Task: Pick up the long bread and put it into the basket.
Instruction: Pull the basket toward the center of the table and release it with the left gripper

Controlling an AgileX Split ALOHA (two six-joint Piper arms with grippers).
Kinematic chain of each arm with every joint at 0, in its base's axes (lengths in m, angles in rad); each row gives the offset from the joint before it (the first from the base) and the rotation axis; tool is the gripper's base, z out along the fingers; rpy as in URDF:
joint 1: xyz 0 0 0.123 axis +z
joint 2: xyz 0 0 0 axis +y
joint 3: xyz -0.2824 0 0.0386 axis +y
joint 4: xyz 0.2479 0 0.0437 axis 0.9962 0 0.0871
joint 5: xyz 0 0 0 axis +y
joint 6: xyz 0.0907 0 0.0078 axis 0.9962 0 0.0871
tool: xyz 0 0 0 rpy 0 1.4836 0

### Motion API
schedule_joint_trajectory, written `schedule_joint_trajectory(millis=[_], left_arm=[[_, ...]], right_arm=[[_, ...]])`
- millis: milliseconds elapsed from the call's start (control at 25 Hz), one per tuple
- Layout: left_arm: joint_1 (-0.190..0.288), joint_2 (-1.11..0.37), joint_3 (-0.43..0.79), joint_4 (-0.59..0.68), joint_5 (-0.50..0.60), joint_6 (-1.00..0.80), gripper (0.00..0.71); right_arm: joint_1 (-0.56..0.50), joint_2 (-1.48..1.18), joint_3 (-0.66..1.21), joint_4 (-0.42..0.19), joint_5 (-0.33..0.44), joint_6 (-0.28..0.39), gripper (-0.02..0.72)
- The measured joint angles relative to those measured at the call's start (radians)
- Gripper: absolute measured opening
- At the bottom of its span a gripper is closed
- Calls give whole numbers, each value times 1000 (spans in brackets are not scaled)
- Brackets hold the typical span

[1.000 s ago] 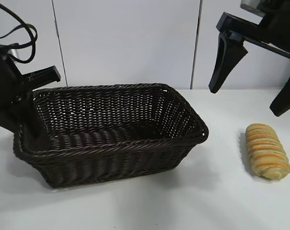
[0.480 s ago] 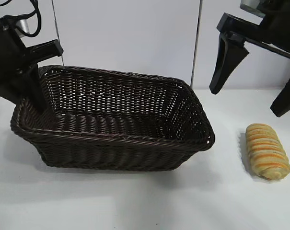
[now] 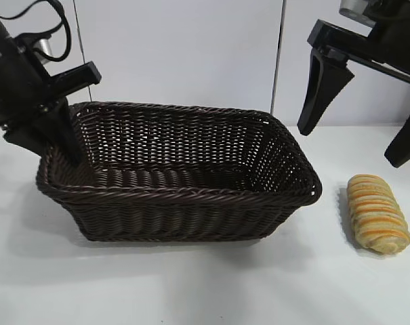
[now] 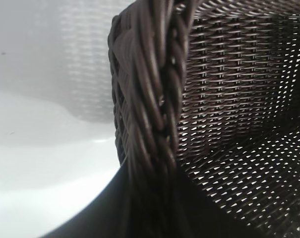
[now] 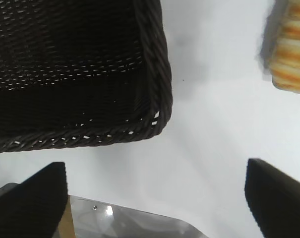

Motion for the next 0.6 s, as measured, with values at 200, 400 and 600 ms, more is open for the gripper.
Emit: schedule_joint_trajectory(millis=[200, 400, 600], left_arm=[[0, 29, 0, -12, -18, 30, 99], [0, 30, 0, -14, -37, 43, 99], [0, 30, -1, -27, -39, 44, 313]], right_arm=[[0, 0, 0, 0, 0, -3, 695], [0, 0, 0, 0, 0, -3, 695], [0, 0, 0, 0, 0, -3, 695]])
